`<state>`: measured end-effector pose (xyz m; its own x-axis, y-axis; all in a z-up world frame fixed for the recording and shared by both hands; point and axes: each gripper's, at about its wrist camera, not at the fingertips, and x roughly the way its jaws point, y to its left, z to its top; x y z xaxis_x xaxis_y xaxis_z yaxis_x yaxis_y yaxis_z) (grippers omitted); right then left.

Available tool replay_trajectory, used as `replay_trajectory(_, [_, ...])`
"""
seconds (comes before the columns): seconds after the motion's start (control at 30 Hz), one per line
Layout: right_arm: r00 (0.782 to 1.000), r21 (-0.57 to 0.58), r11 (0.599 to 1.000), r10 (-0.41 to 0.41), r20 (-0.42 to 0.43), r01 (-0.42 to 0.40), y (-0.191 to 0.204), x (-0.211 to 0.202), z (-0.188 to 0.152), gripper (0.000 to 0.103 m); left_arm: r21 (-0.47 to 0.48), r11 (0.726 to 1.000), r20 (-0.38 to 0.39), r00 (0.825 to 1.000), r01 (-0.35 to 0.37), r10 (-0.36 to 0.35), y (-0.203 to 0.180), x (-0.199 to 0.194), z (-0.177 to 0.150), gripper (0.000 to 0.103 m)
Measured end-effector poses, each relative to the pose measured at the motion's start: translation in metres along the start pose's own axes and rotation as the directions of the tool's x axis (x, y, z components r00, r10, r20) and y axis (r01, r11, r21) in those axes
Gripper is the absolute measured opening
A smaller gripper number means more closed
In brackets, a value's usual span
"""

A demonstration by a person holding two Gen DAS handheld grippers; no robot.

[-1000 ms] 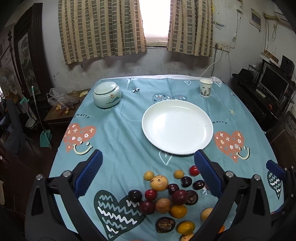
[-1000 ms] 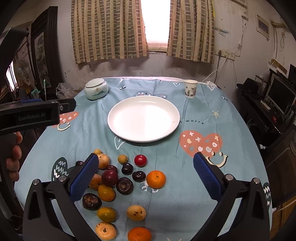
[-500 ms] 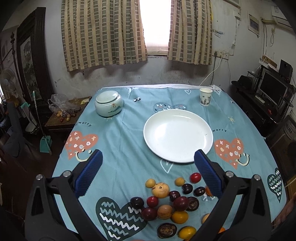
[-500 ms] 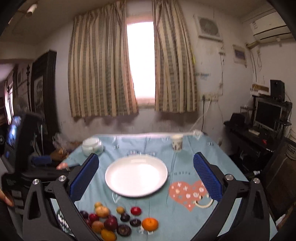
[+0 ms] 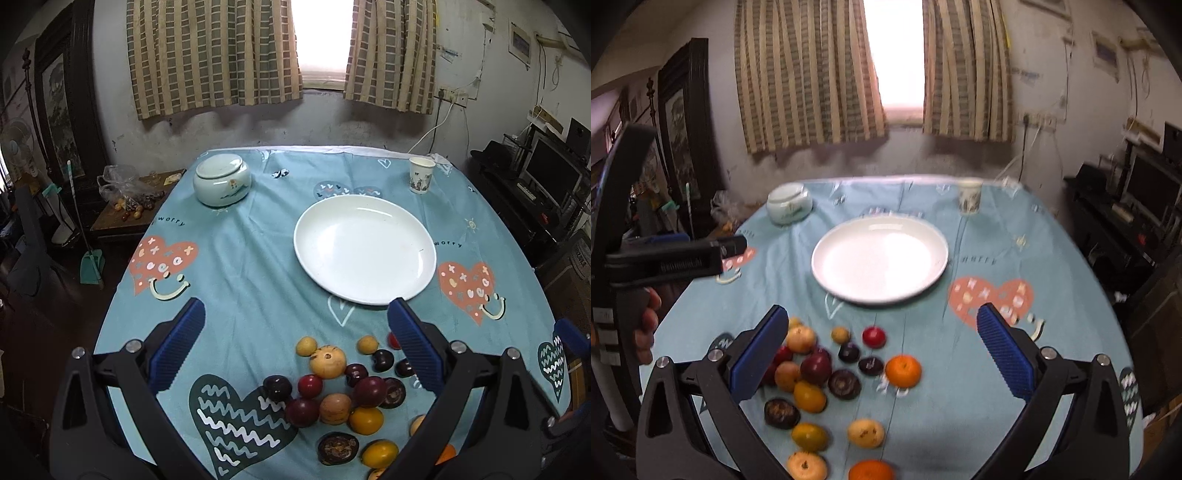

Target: Organize fruits

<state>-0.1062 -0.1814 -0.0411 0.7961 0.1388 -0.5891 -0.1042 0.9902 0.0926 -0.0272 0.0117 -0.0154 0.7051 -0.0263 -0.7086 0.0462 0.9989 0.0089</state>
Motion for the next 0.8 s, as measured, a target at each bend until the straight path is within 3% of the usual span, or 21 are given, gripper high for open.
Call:
replay_trajectory(0.1, [0.999, -0.047, 0.998, 0.029, -0.039, -0.031, 0.003, 0.003, -0.014, 0.102, 0.036, 0.999, 0.005, 1.0, -0.017, 0.017, 0.0, 0.002, -0.008, 0.101])
replay_trajectory(0.23, [0.99, -0.127, 0.991, 0.014, -0.143, -0.032, 0.001, 0.011, -0.037, 0.102, 0.133, 0.991, -0.028, 0.999, 0.032, -0.029, -0.001, 0.005, -0.031, 0.101])
replay_trajectory(0.37, [0.967, -0.068, 0.997, 0.028, -0.252, -0.047, -0.018, 0.019, -0.059, 0.102, 0.169, 0.983, -0.092, 0.994, 0.07, -0.055, -0.005, 0.014, -0.053, 0.101])
replay_trajectory(0.5, [0.946, 0.003, 0.997, 0.07, -0.315, -0.073, -0.026, 0.025, -0.072, 0.102, 0.169, 0.982, -0.129, 0.99, 0.079, -0.057, -0.011, 0.02, -0.063, 0.101])
replay_trajectory(0.73, [0.914, -0.092, 0.982, 0.116, -0.39, -0.165, -0.014, 0.022, -0.086, 0.102, 0.157, 0.984, -0.136, 0.989, 0.084, -0.063, -0.001, 0.021, -0.066, 0.101])
replay_trajectory(0.8, [0.894, -0.098, 0.978, 0.125, -0.43, -0.184, -0.015, 0.025, -0.094, 0.101, 0.139, 0.987, -0.16, 0.985, 0.086, -0.063, 0.009, 0.024, -0.07, 0.101])
